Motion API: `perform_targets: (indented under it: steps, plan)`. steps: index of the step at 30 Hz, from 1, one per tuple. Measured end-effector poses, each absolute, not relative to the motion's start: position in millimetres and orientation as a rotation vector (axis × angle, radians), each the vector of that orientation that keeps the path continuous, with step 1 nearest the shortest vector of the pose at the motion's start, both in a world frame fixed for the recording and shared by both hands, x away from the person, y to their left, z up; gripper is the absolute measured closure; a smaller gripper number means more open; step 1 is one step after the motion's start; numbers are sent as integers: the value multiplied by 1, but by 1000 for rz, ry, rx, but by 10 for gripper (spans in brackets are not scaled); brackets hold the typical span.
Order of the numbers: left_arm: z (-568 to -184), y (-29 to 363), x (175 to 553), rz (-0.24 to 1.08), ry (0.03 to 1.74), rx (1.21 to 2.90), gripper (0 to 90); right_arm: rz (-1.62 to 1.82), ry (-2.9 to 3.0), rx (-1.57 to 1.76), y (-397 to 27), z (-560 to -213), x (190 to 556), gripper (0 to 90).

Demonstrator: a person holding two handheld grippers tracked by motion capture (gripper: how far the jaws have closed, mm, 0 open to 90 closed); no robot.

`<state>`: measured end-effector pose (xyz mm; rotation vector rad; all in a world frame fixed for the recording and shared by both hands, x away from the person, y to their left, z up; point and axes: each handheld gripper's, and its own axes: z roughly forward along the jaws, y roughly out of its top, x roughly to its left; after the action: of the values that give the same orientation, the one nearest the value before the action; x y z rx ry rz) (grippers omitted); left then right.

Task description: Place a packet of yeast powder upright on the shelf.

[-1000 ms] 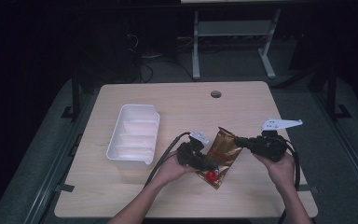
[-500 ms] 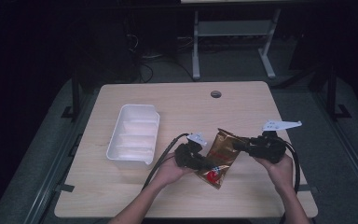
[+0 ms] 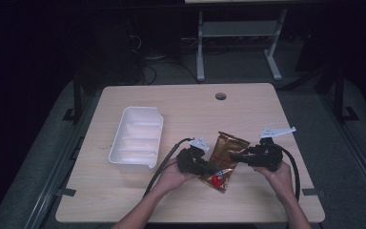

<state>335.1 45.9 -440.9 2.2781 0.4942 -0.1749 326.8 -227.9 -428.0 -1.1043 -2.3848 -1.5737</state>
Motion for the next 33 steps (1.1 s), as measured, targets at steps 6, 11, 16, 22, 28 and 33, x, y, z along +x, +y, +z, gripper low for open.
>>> perform_targets:
  steps: [6, 11, 16, 22, 28, 33]
  plan:
    - [-441, 47, 333, -174, 502, 2282, 711, -1592, -2376, -1044, -217, -428, 327, 647]
    - [-439, 48, 329, -148, 497, 2287, 681, -1611, -2372, -1000, -216, -424, 323, 718]
    - [-438, 49, 323, -86, 503, 2288, 598, -1614, -2416, -977, -215, -415, 318, 741]
    - [-433, 58, 314, -10, 520, 2260, 470, -1659, -2425, -993, -225, -405, 315, 749]
    - [-432, 65, 305, 52, 516, 2272, 433, -1708, -2399, -1049, -240, -399, 311, 754]
    - [-437, 74, 298, 83, 523, 2257, 431, -1717, -2403, -1088, -247, -398, 310, 756]
